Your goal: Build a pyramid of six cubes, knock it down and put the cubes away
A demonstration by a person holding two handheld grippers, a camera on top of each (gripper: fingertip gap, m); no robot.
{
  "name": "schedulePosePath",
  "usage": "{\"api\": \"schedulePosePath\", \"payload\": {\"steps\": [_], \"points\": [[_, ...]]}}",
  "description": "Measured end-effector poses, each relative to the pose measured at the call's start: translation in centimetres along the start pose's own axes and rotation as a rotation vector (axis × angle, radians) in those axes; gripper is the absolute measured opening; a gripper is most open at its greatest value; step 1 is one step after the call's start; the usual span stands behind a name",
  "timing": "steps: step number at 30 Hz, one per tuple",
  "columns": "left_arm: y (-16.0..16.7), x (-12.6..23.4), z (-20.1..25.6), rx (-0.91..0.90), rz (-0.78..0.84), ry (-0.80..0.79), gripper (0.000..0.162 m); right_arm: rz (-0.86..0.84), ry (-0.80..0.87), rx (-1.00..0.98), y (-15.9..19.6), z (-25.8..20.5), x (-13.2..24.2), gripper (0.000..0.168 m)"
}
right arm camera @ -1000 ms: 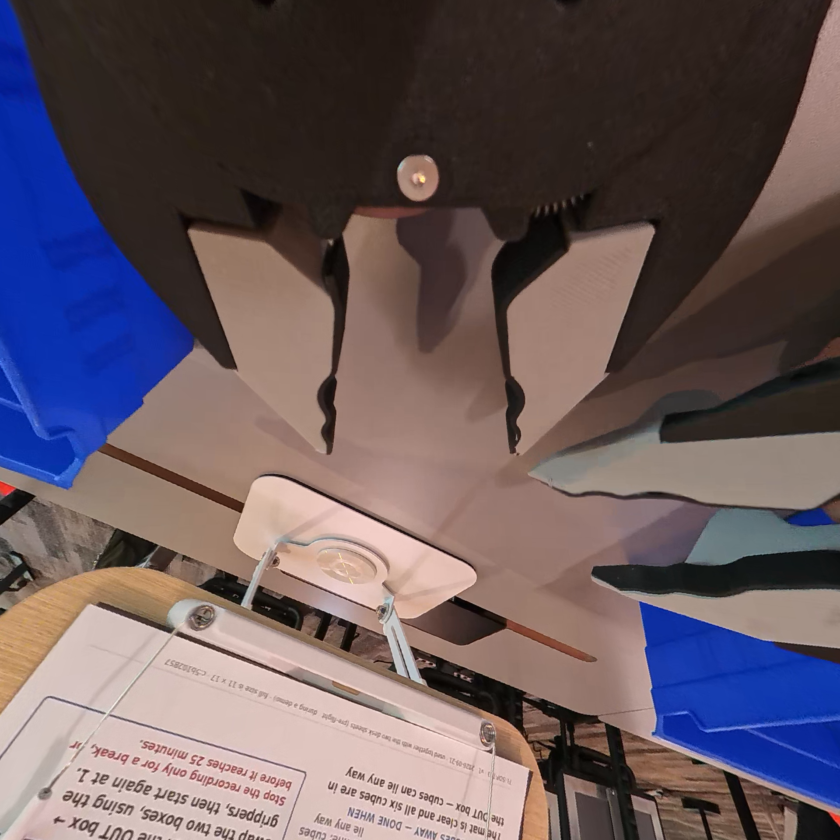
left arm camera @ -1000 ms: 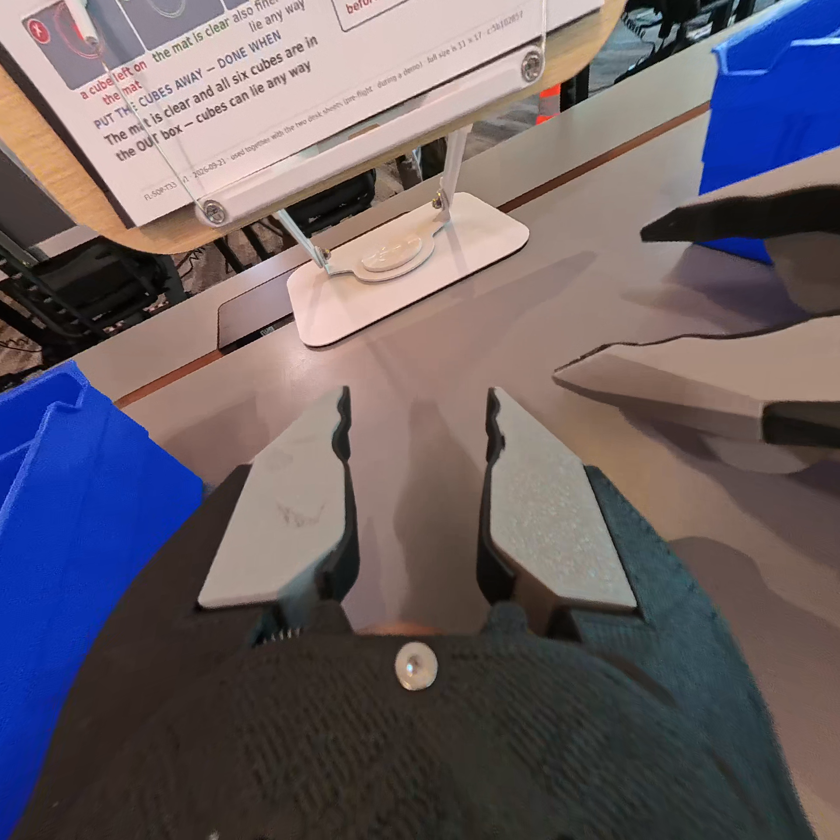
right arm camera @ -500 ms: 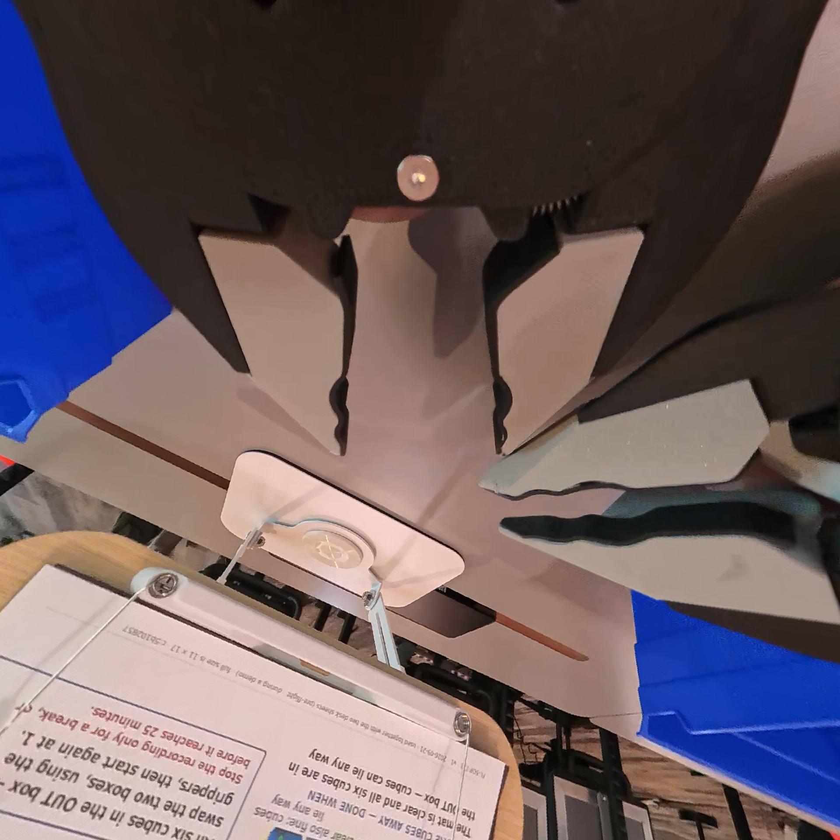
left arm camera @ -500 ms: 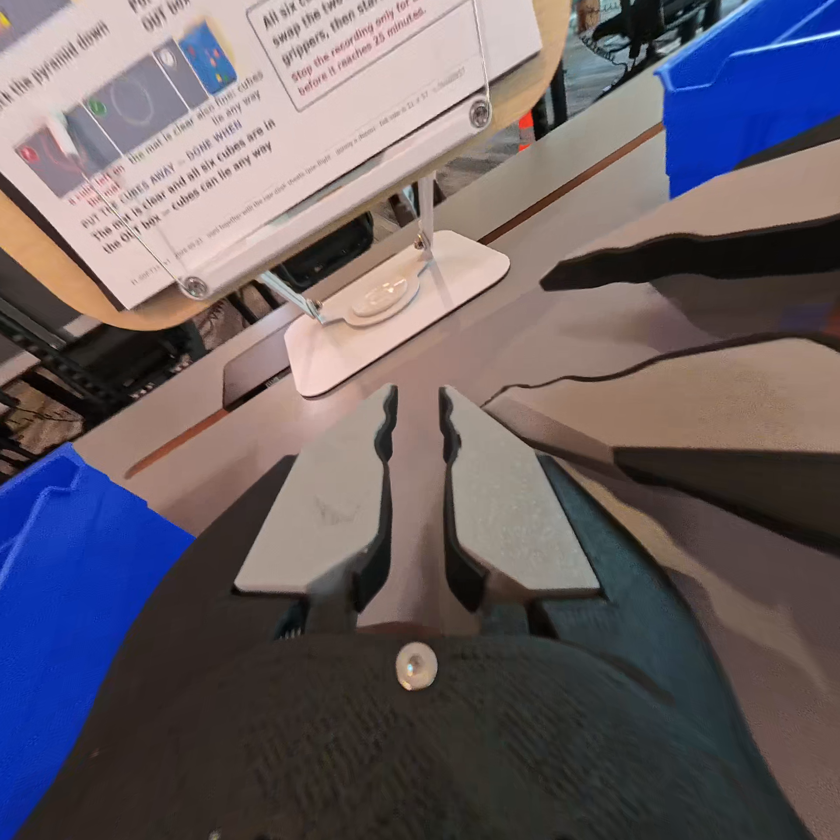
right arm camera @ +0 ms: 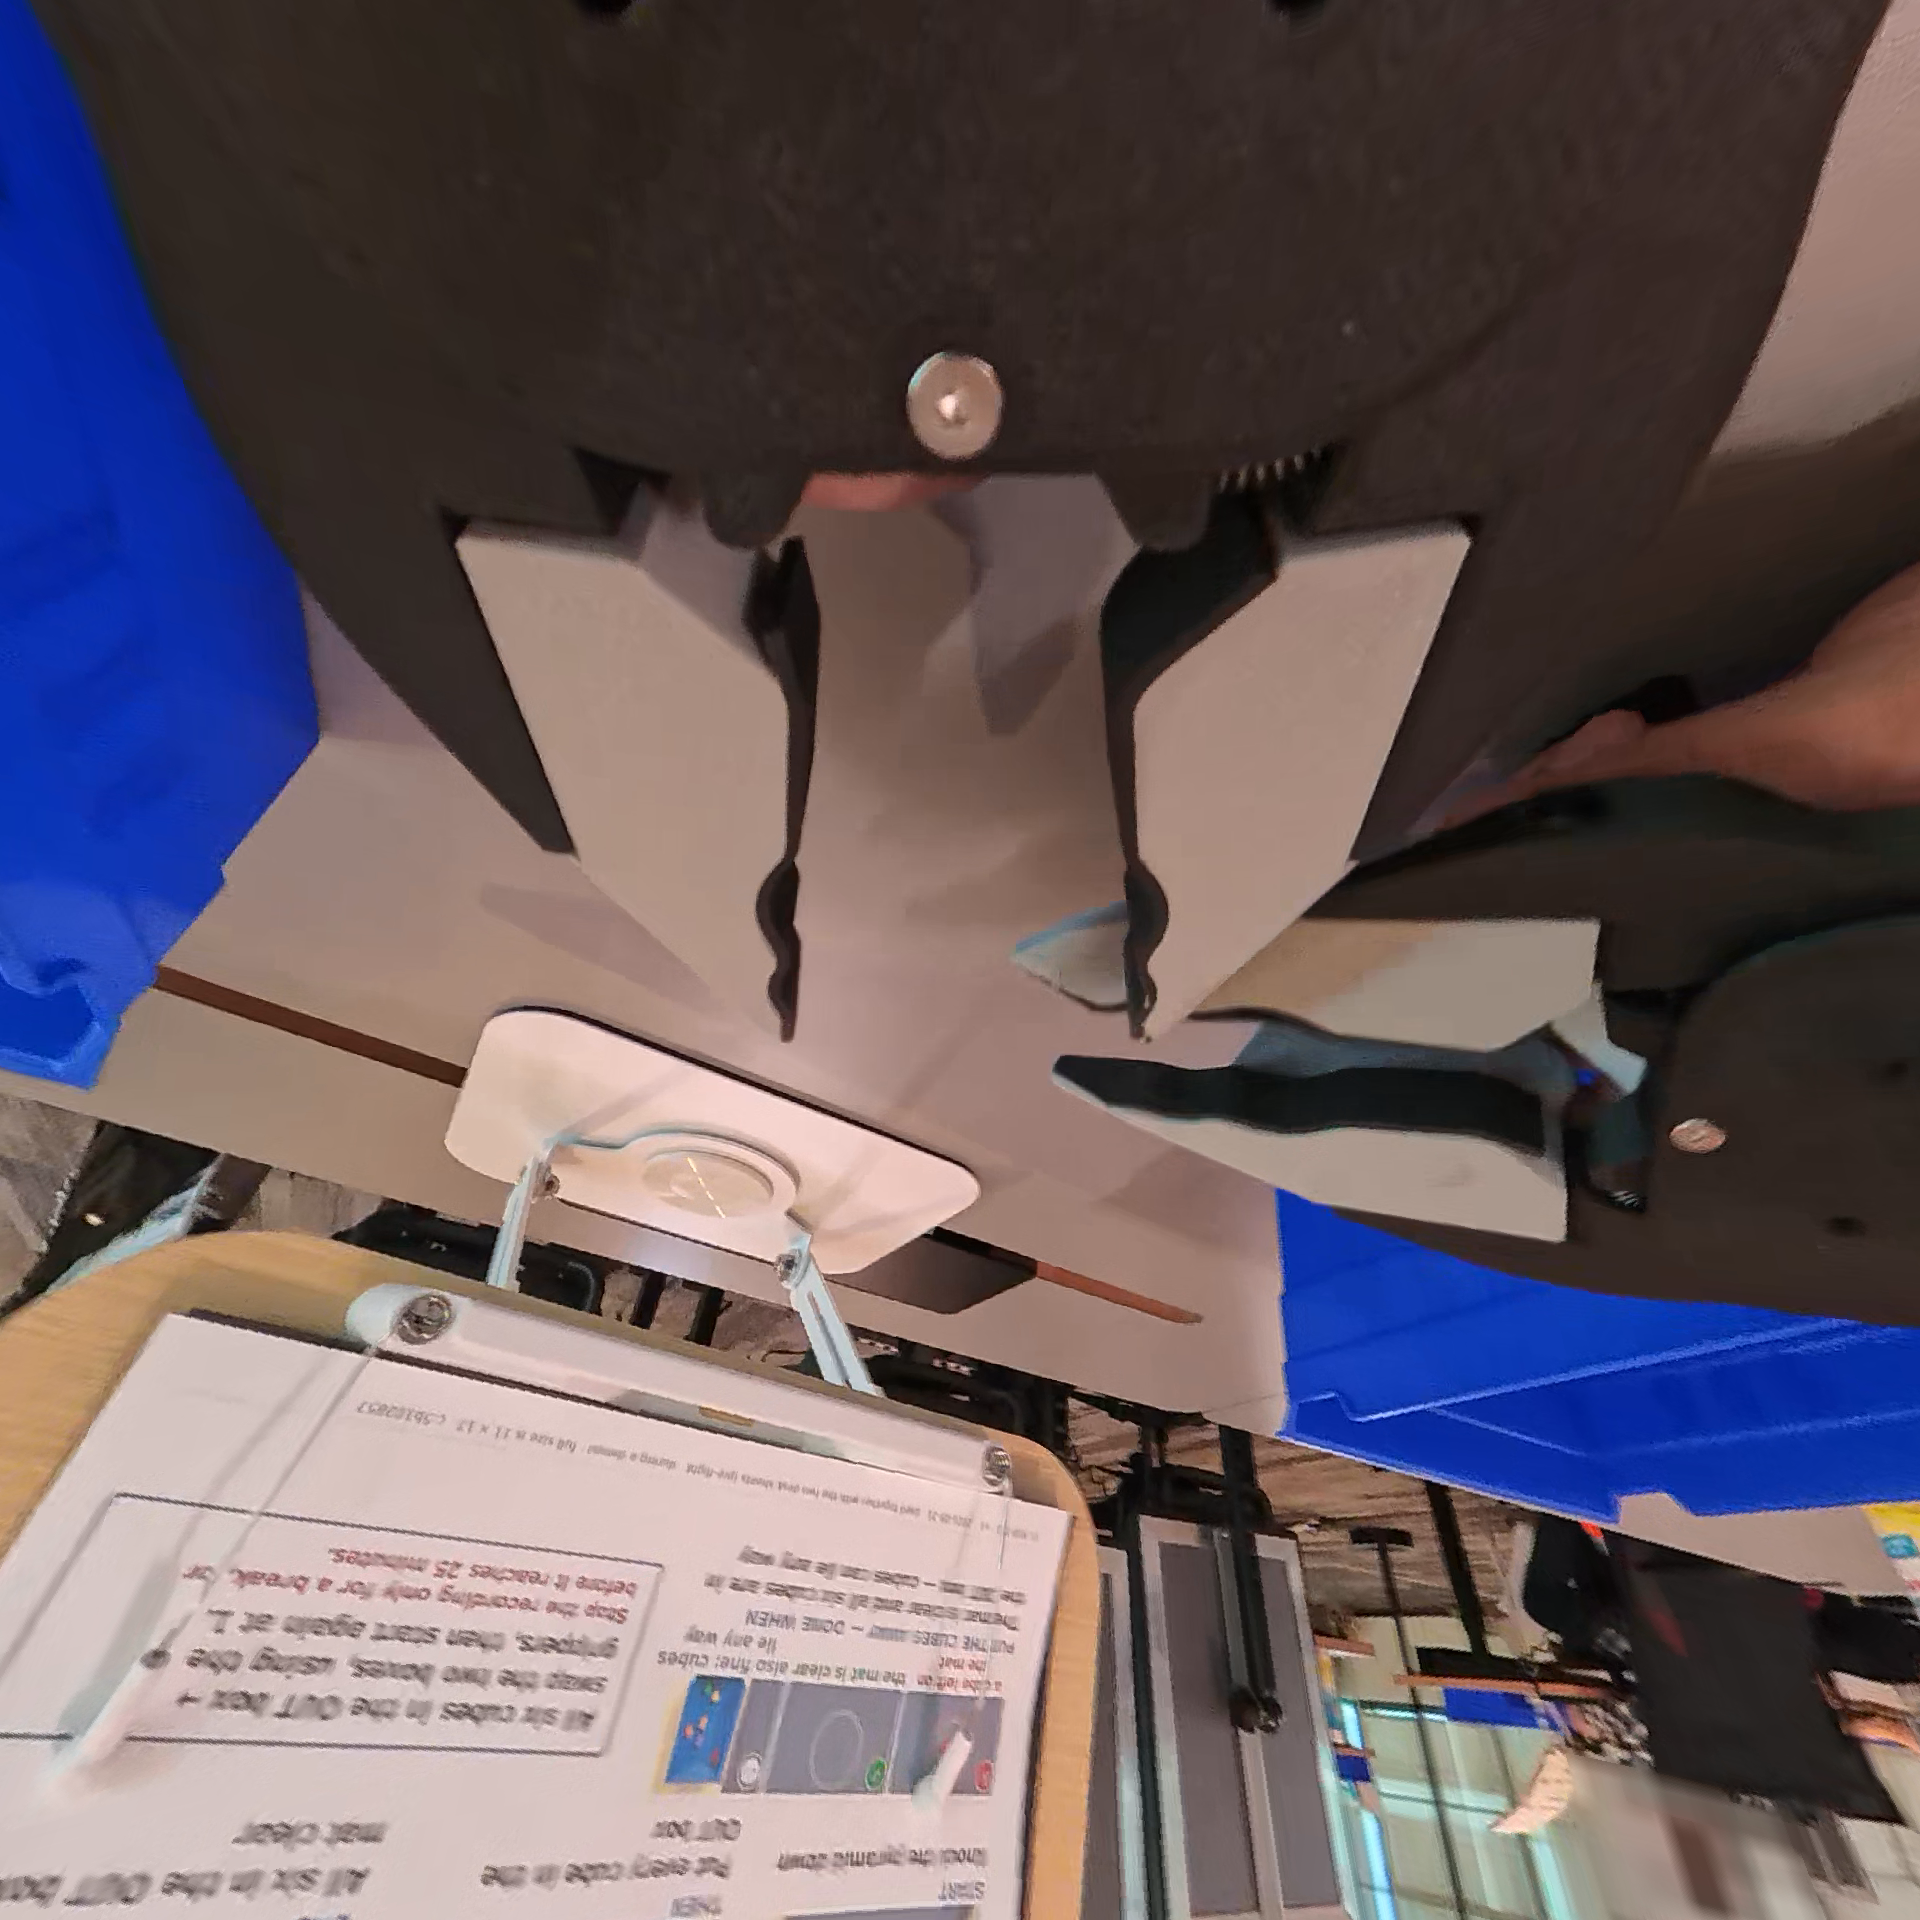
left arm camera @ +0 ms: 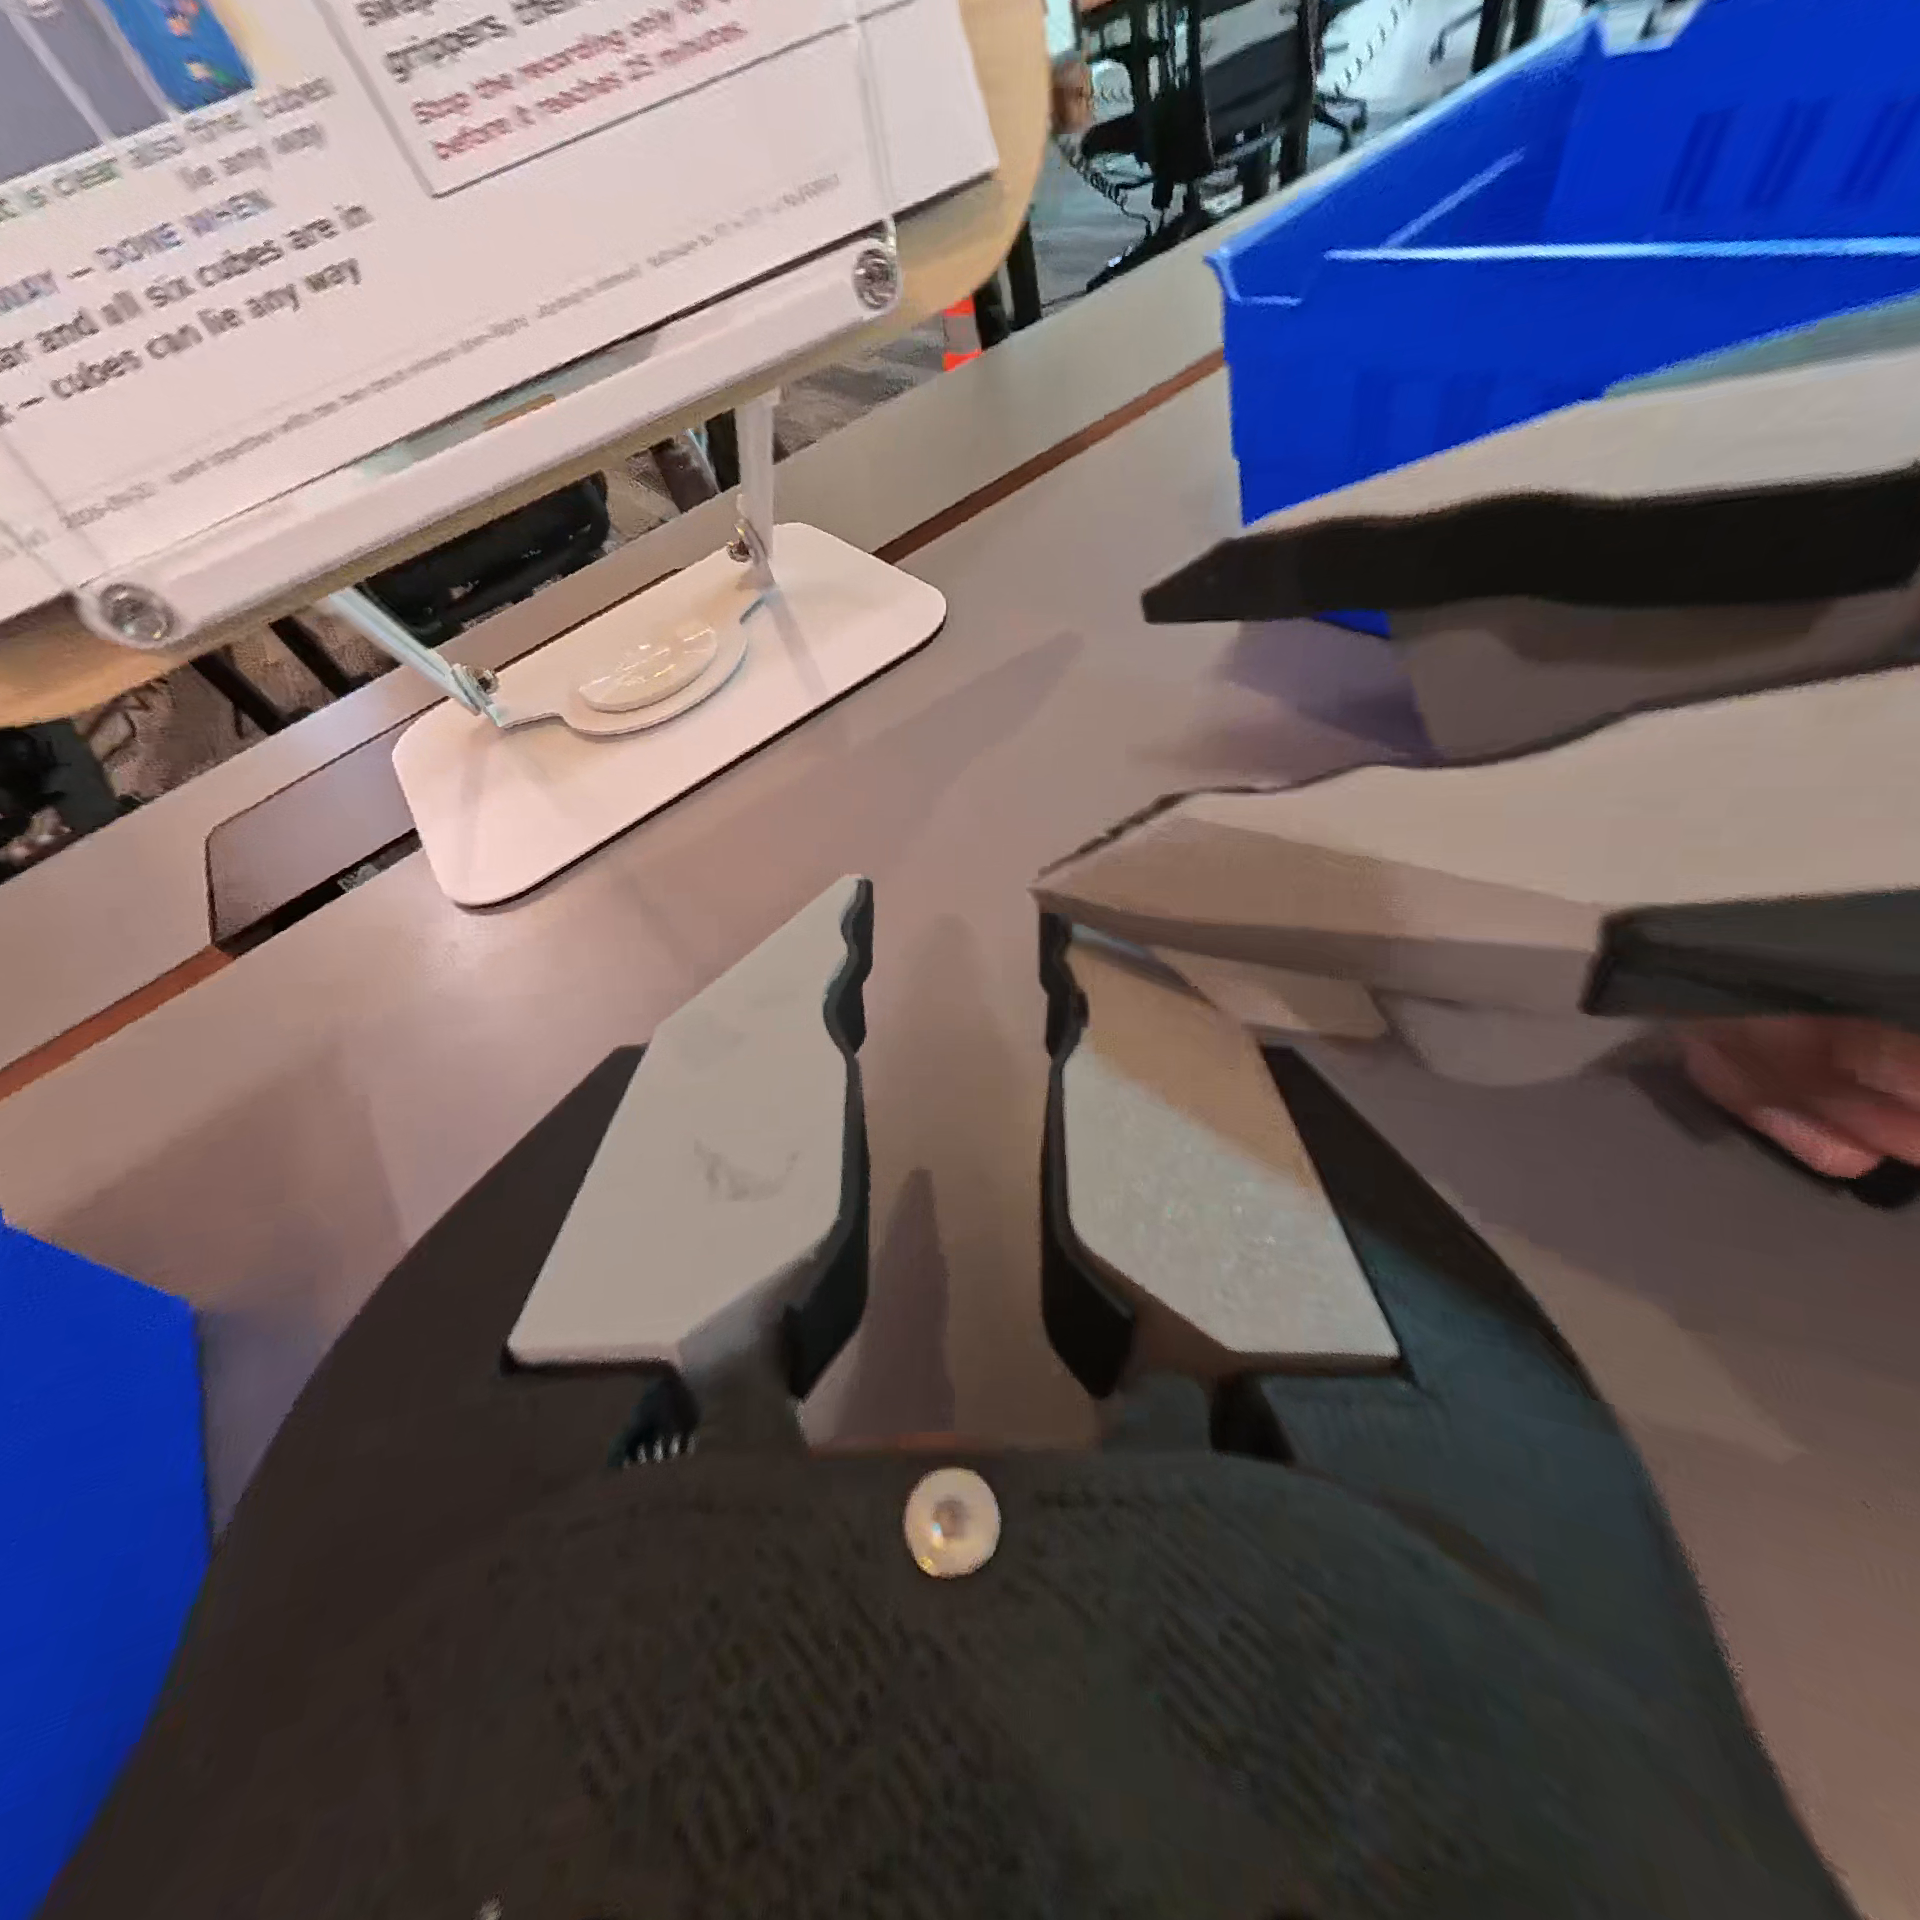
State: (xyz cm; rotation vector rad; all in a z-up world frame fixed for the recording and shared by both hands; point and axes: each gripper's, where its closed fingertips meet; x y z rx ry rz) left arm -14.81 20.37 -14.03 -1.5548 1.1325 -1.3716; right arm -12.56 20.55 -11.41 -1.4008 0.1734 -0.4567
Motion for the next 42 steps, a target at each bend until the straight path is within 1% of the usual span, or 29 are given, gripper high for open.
{"api": "schedulePosePath", "payload": {"steps": [1, 4, 7, 10, 12, 16, 20, 22, 24, 27, 36, 42], "points": [[0.0, -0.1, 0.3, -0.024, -0.003, -0.001, 0.033, -0.014, 0.017, -0.004, 0.2, 0.3, -0.1, 0.061], [0.0, -0.2, 1.0, -0.068, 0.000, 0.015, 0.034, -0.034, 0.038, 0.000, 0.5, 0.9, -0.2, 0.060], [0.0, -0.4, 1.5, -0.062, -0.005, 0.048, 0.034, -0.022, 0.066, -0.012, 0.5, 1.8, 0.1, 0.058], [0.2, -0.9, 1.9, -0.051, -0.032, 0.082, 0.035, -0.027, 0.049, -0.054, 0.6, 2.1, 0.0, 0.058], [0.5, -1.1, 2.1, -0.058, -0.054, 0.093, 0.040, -0.036, 0.038, -0.081, 0.8, 2.2, -0.1, 0.059], [0.5, -1.1, 2.2, -0.079, -0.050, 0.091, 0.041, -0.053, 0.020, -0.099, 1.0, 2.2, -0.3, 0.057], [0.8, -1.2, 2.5, -0.113, -0.069, 0.087, 0.041, -0.078, -0.007, -0.066, 1.3, 1.5, -0.6, 0.056], [0.8, -1.3, 2.5, -0.111, -0.073, 0.086, 0.042, -0.082, -0.011, -0.048, 1.3, 1.3, -0.8, 0.057], [0.9, -1.4, 2.4, -0.100, -0.079, 0.089, 0.047, -0.077, -0.008, -0.042, 1.2, 1.2, -0.8, 0.057], [0.9, -1.4, 2.4, -0.097, -0.079, 0.095, 0.048, -0.068, -0.006, -0.048, 1.0, 1.3, -0.8, 0.057], [1.1, -1.4, 3.0, -0.187, -0.084, 0.068, 0.049, -0.076, -0.021, -0.065, 1.2, 1.3, -0.9, 0.058], [0.8, -1.3, 2.8, -0.154, -0.069, 0.079, 0.052, -0.082, -0.026, -0.082, 1.3, 1.4, -1.0, 0.058]]}}
Point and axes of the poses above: each gripper's, where its closed fingertips meet, x back along the fingers, y out of its underside, z = x × y across the jaws, and after that the axes turned 6 degrees about x, right-handed
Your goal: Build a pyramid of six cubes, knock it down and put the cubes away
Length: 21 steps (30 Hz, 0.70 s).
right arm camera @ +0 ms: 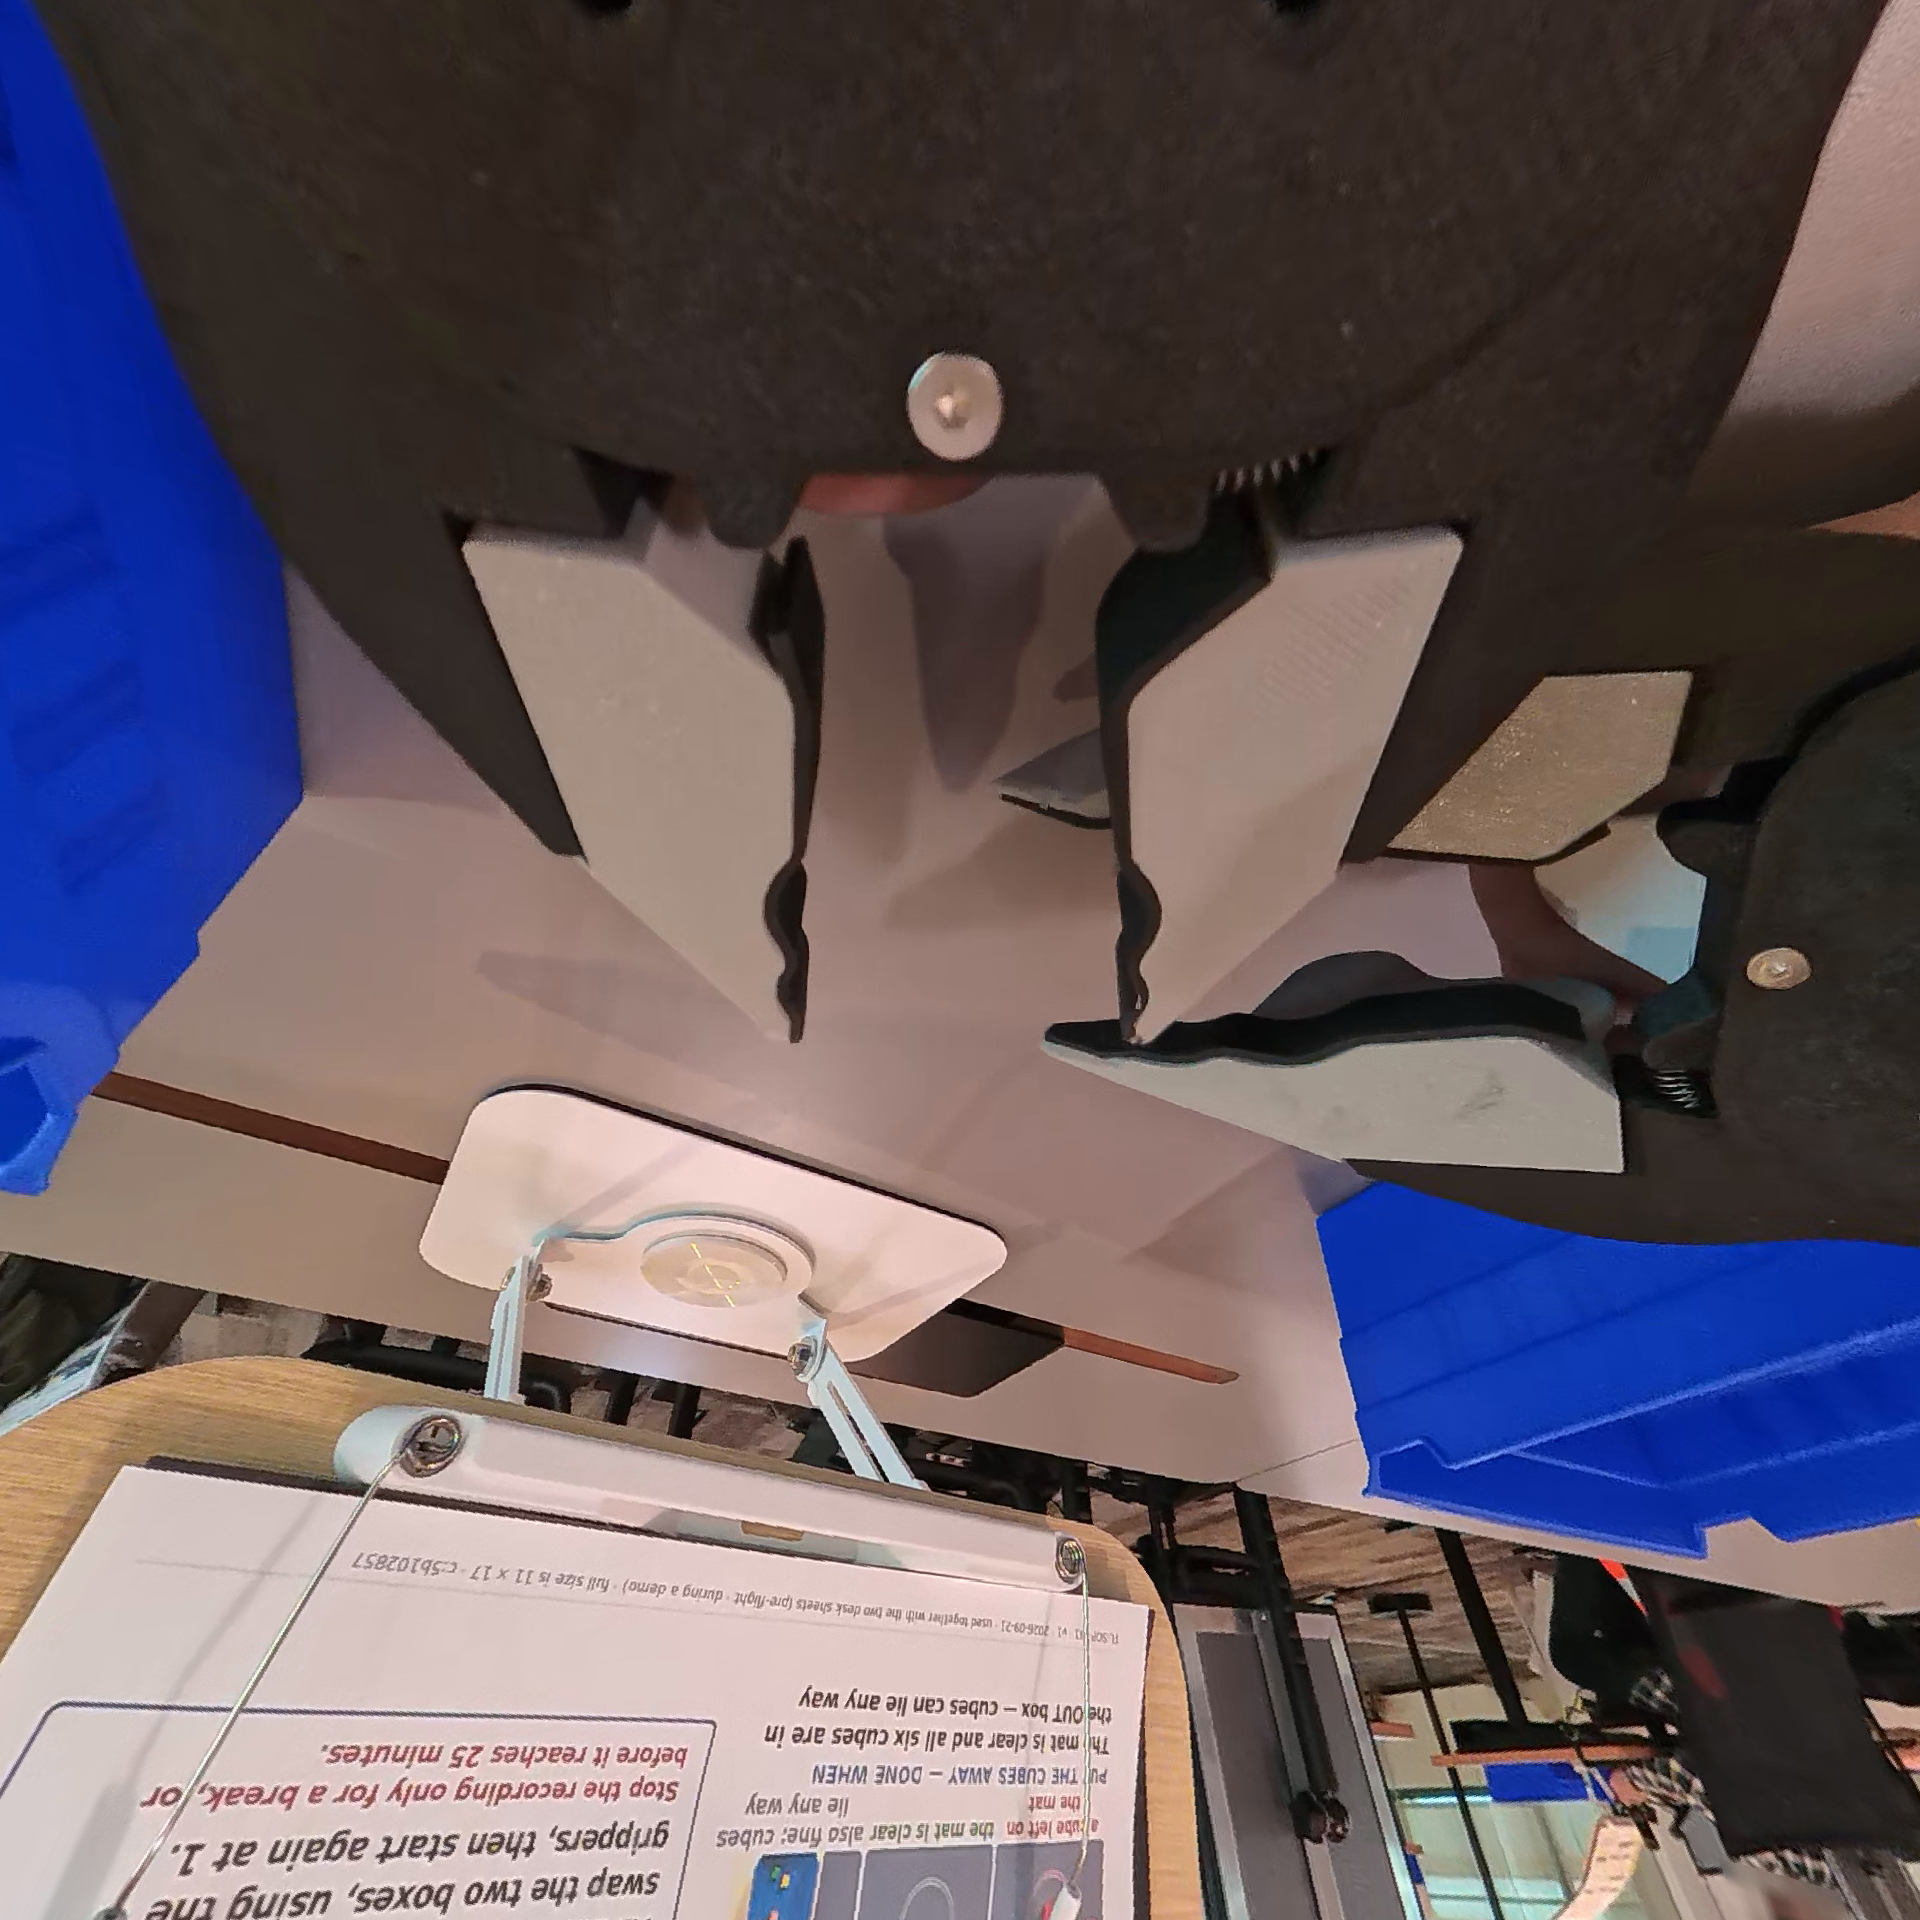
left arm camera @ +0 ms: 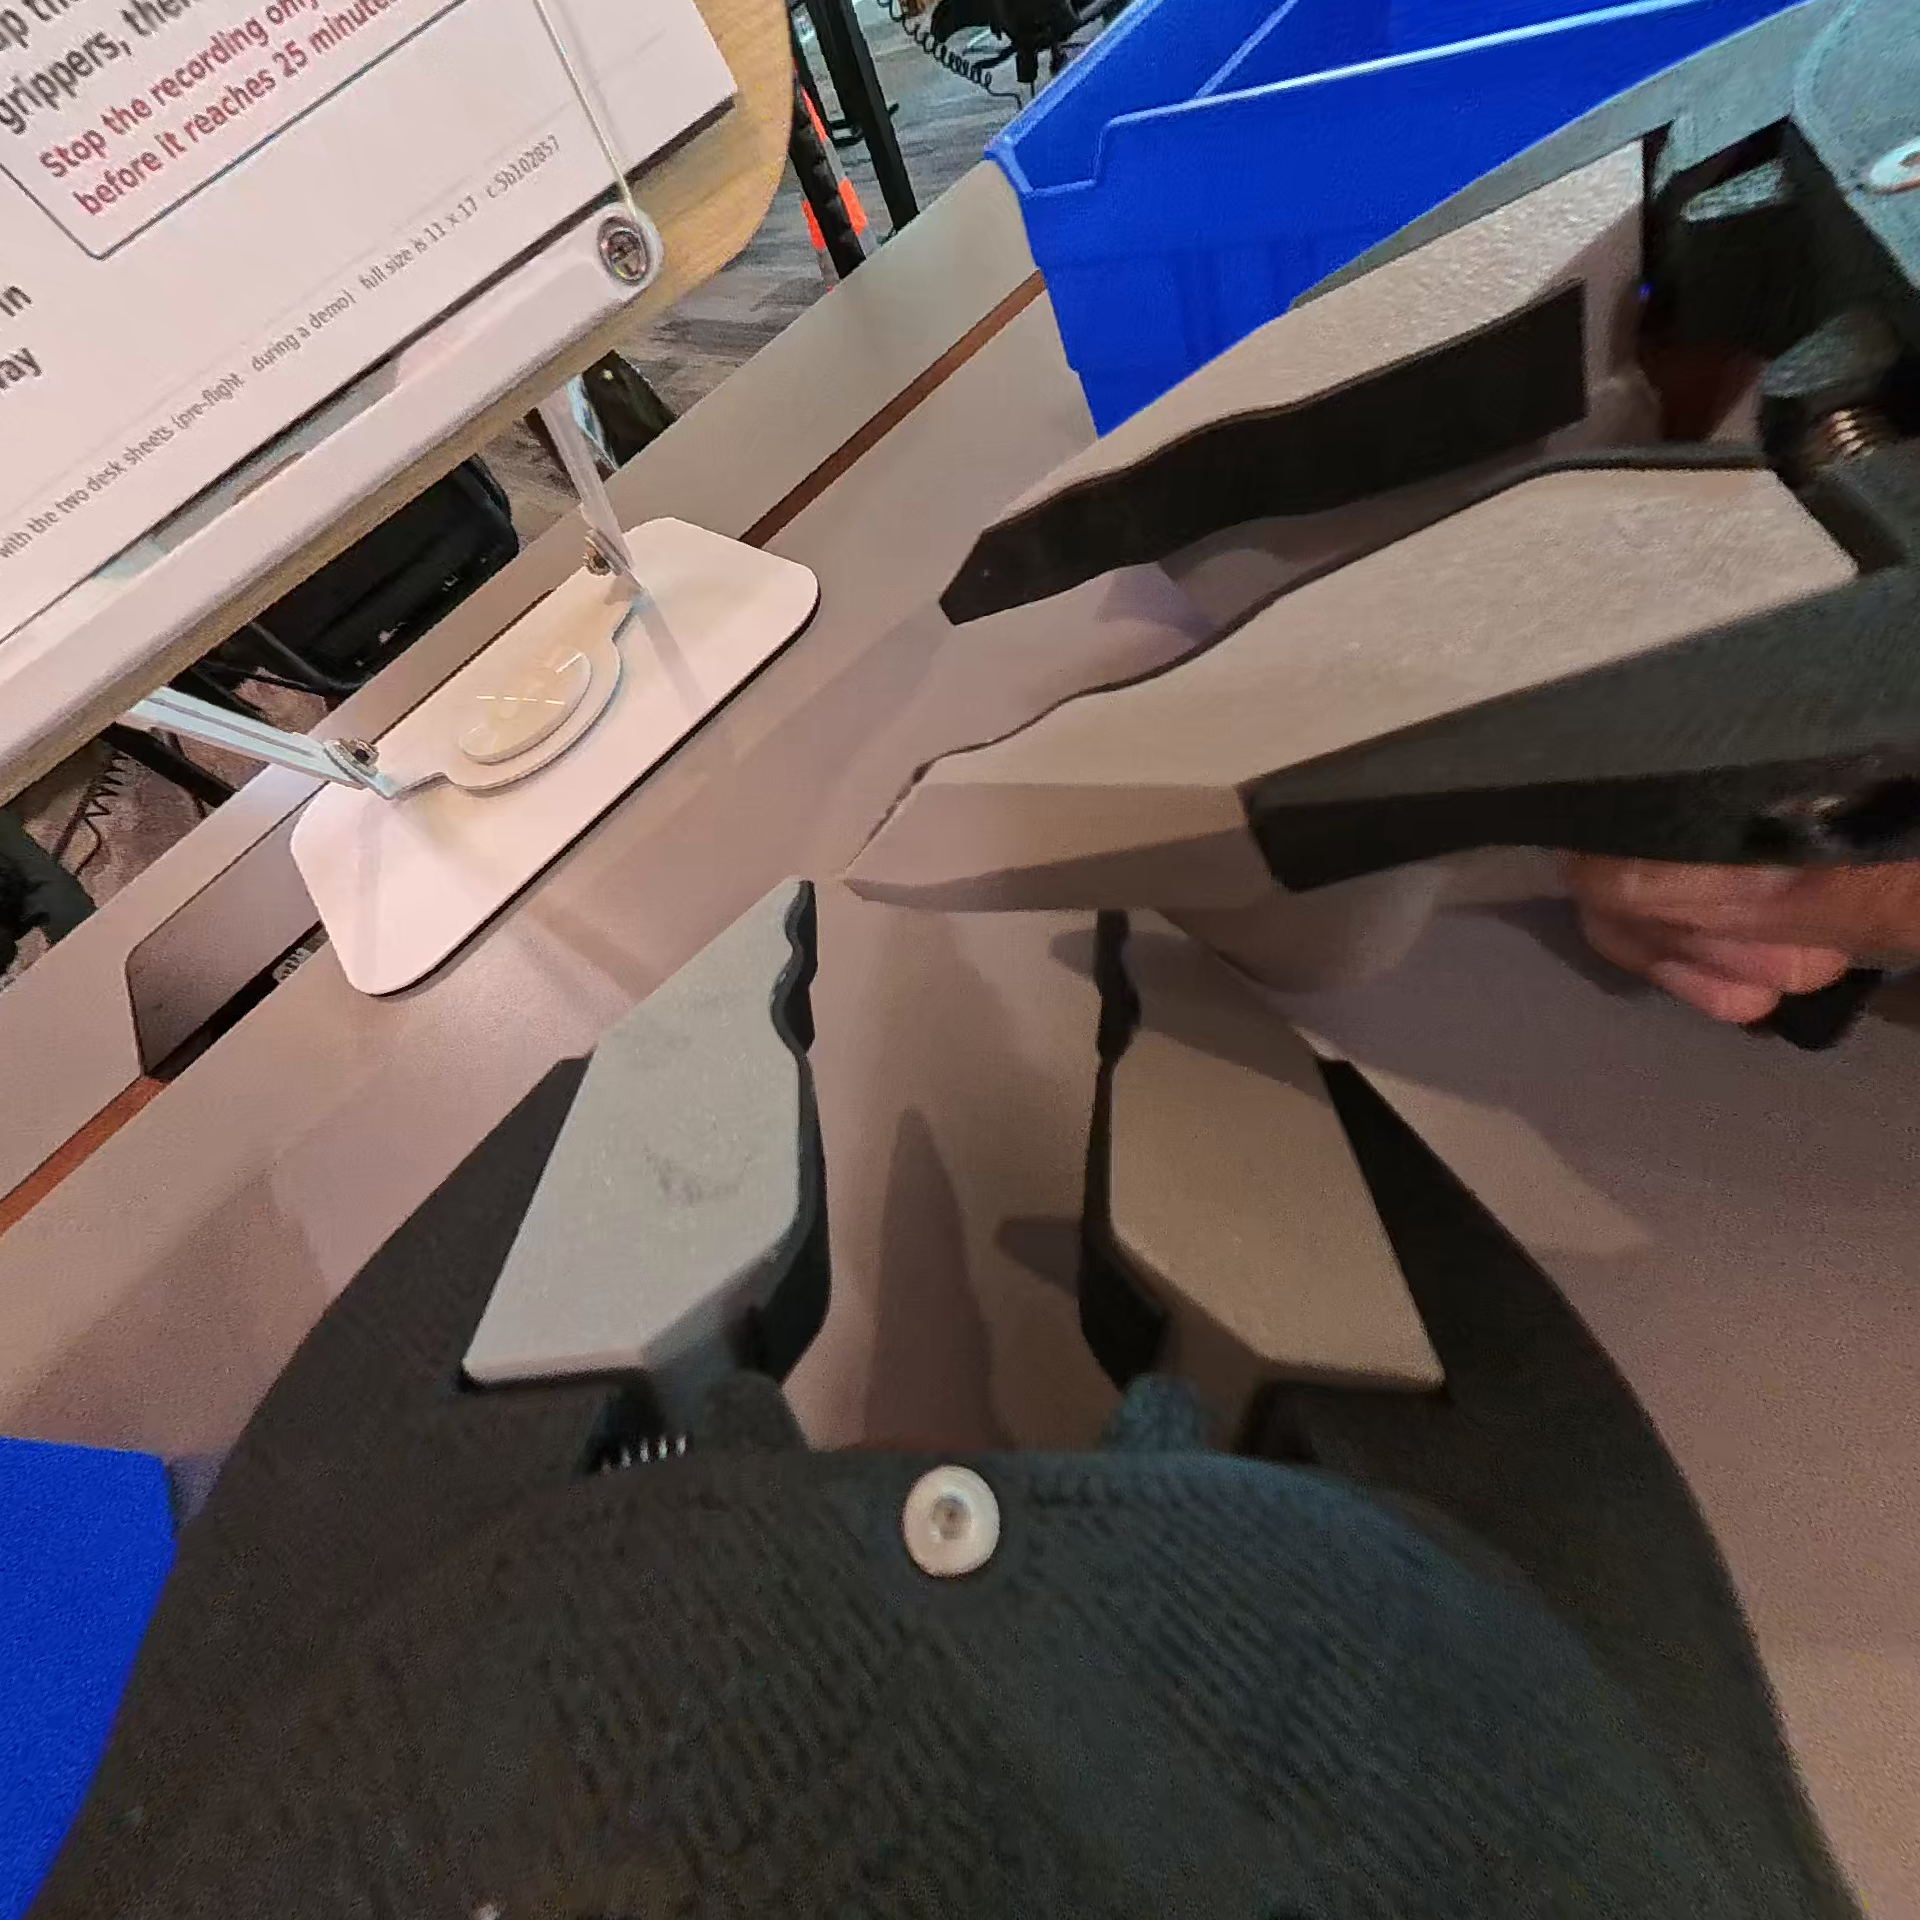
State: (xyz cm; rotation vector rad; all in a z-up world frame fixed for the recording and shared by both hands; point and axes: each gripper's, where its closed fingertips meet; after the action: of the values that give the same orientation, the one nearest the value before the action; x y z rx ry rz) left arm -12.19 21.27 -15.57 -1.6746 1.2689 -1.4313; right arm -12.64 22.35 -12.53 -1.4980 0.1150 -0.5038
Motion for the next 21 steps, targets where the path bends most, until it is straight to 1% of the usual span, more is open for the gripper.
{"api": "schedulePosePath", "payload": {"steps": [7, 10, 13, 17, 21], "points": [[0.0, 0.2, -0.2, 0.022, 0.010, 0.011, 0.055, -0.012, -0.015, -0.014, 0.2, -0.1, -0.2, 0.058], [0.1, 0.2, -0.3, 0.019, 0.005, 0.000, 0.062, -0.019, -0.023, -0.017, 0.3, -0.1, -0.2, 0.058], [0.1, 0.3, -0.3, 0.023, 0.006, -0.001, 0.065, -0.023, -0.027, -0.026, 0.3, -0.1, -0.3, 0.058], [0.1, 0.4, -0.6, 0.041, 0.011, -0.004, 0.065, -0.027, -0.040, -0.047, 0.4, 0.0, -0.3, 0.058], [-0.3, 1.0, -1.1, 0.057, 0.049, -0.033, 0.065, -0.014, -0.045, -0.056, 0.3, 0.0, -0.2, 0.060]]}}
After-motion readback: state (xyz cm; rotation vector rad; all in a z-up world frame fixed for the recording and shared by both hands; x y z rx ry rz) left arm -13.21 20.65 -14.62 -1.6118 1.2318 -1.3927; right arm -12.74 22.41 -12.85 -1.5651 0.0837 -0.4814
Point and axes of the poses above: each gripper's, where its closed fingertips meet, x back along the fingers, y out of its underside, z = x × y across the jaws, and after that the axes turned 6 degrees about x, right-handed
